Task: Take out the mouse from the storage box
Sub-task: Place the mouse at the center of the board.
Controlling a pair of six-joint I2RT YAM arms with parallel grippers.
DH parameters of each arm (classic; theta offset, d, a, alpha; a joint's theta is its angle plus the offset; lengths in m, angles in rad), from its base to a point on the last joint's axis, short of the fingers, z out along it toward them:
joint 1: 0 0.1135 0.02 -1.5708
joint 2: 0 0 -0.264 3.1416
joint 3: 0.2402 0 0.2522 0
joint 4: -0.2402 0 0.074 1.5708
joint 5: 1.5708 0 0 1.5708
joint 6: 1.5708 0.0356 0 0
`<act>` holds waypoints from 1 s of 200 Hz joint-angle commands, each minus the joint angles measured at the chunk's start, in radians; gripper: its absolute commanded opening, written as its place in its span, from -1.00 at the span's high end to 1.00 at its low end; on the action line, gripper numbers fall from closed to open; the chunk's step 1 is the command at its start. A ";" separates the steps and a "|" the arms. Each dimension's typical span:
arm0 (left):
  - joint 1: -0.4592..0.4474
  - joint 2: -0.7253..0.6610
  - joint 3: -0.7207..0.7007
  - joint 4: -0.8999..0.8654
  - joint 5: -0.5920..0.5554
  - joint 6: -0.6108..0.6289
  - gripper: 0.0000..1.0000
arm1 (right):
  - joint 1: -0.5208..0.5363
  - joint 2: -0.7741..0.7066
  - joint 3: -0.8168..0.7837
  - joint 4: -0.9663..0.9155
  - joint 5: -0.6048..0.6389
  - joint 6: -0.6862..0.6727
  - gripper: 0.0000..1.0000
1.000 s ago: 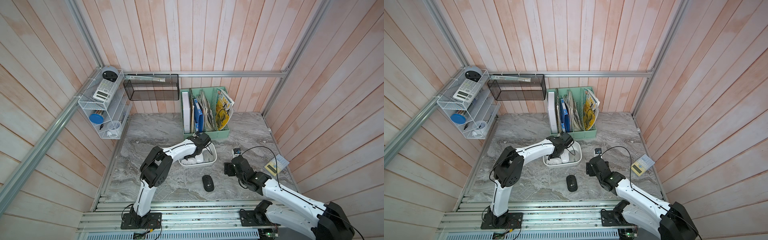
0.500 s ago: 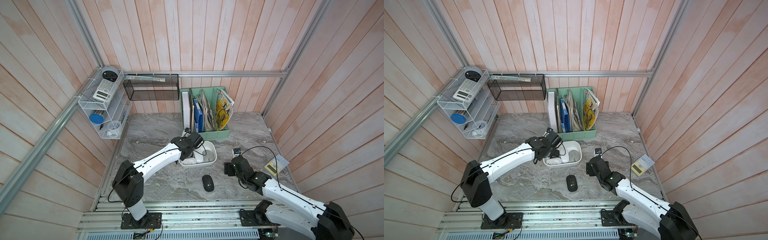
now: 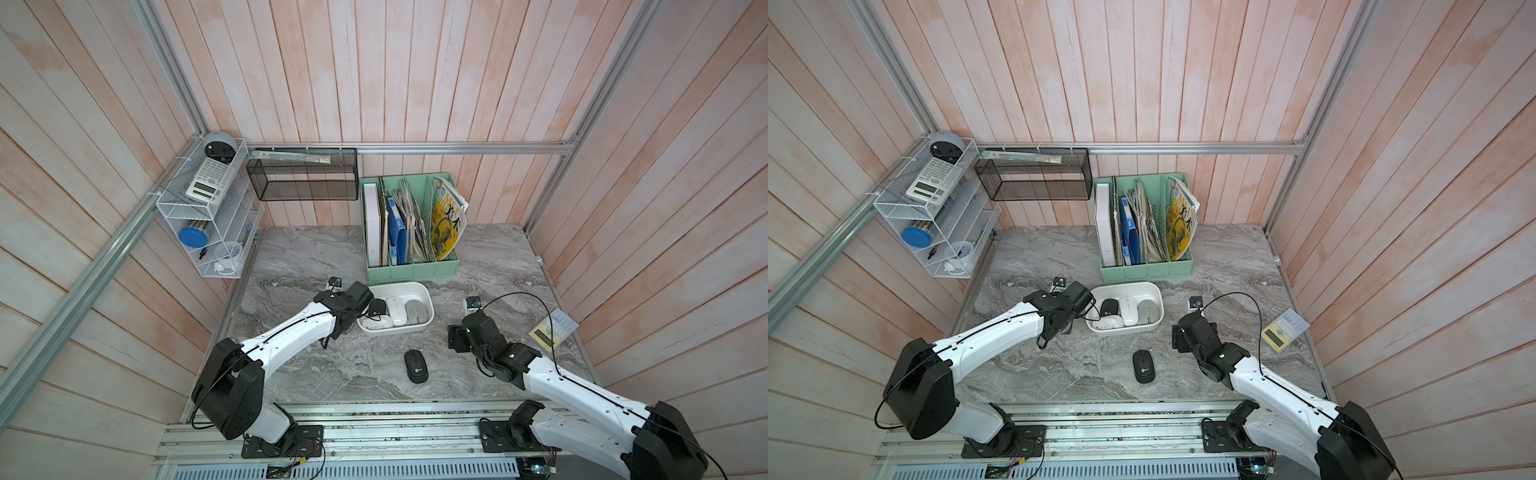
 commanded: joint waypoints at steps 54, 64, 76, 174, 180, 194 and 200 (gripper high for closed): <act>0.007 0.132 -0.020 0.087 0.046 -0.040 0.60 | -0.002 0.008 -0.001 0.017 -0.002 0.008 -0.66; 0.007 0.143 -0.022 0.096 0.052 -0.041 0.60 | -0.003 0.009 0.000 0.018 -0.002 0.009 -0.66; 0.006 0.153 -0.025 0.109 0.059 -0.043 0.59 | -0.002 0.012 -0.001 0.019 -0.003 0.009 -0.66; -0.013 0.208 -0.021 0.159 0.100 -0.055 0.14 | -0.002 0.038 0.008 0.026 -0.007 0.008 -0.66; -0.016 0.210 -0.020 0.160 0.102 -0.055 0.11 | -0.003 0.038 0.007 0.026 -0.008 0.008 -0.66; -0.019 0.212 -0.018 0.162 0.105 -0.058 0.05 | -0.003 0.038 0.006 0.026 -0.007 0.008 -0.66; -0.019 0.211 -0.018 0.162 0.106 -0.059 0.01 | -0.002 0.038 0.007 0.026 -0.008 0.009 -0.66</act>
